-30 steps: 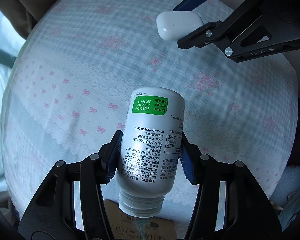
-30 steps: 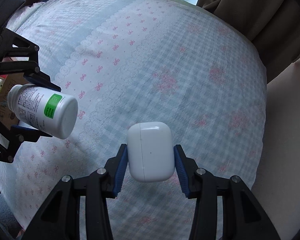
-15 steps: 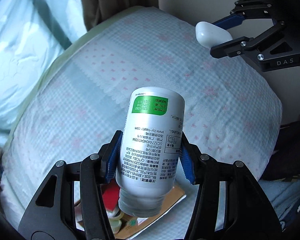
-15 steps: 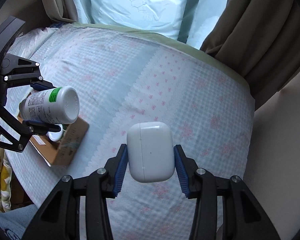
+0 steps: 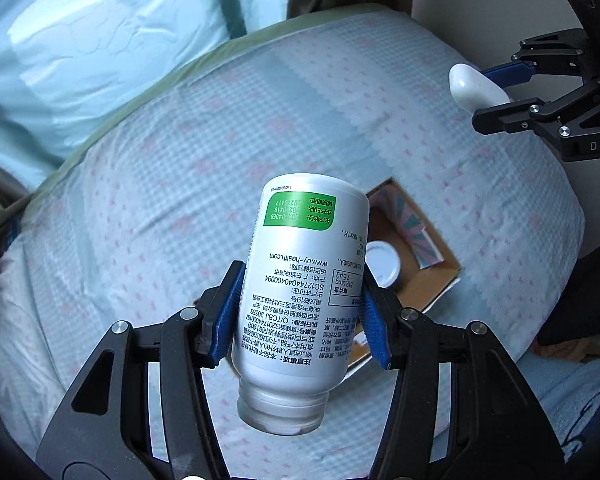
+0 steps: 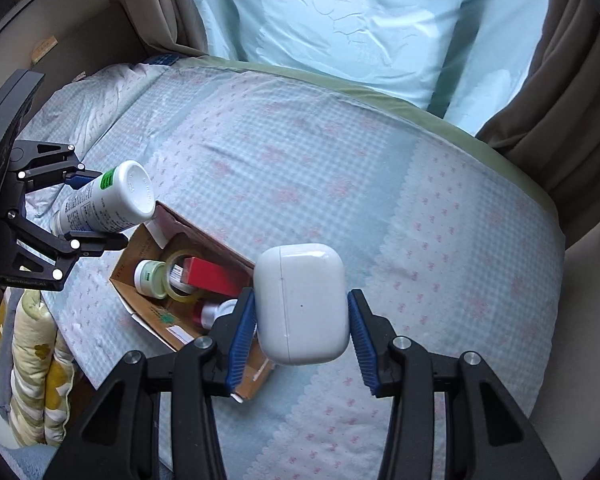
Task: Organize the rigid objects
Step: 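Lift and carry the pill bottle and earbud case over the cardboard box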
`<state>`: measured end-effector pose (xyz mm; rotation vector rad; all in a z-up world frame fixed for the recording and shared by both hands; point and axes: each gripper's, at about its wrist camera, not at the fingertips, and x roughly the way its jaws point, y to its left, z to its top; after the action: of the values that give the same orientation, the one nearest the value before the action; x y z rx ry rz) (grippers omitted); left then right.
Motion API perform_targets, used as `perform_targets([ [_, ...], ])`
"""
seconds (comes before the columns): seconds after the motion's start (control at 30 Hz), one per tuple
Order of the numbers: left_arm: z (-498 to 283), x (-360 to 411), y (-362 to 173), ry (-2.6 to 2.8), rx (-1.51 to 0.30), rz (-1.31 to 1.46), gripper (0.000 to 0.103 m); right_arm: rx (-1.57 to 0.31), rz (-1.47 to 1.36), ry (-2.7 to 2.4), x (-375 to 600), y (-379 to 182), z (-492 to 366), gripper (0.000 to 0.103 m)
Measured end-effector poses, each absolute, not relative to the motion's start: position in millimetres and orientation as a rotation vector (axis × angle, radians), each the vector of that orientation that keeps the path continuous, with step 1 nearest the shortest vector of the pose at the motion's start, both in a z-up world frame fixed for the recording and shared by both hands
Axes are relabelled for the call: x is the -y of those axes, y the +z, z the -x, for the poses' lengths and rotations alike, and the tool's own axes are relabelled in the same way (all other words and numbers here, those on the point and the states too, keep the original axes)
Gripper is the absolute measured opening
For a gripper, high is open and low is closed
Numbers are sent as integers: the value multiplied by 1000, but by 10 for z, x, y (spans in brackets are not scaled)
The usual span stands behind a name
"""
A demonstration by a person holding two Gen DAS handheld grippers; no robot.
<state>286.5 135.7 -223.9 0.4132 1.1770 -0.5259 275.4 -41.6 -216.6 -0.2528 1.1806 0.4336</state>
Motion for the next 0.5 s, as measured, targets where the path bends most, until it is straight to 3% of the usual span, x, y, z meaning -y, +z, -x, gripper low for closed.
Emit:
perform_targets([
  [0.5, -2874, -2162, -3665, -435, -1326, -365, 50, -1379, 102, 282, -308, -3453, -2946, 42],
])
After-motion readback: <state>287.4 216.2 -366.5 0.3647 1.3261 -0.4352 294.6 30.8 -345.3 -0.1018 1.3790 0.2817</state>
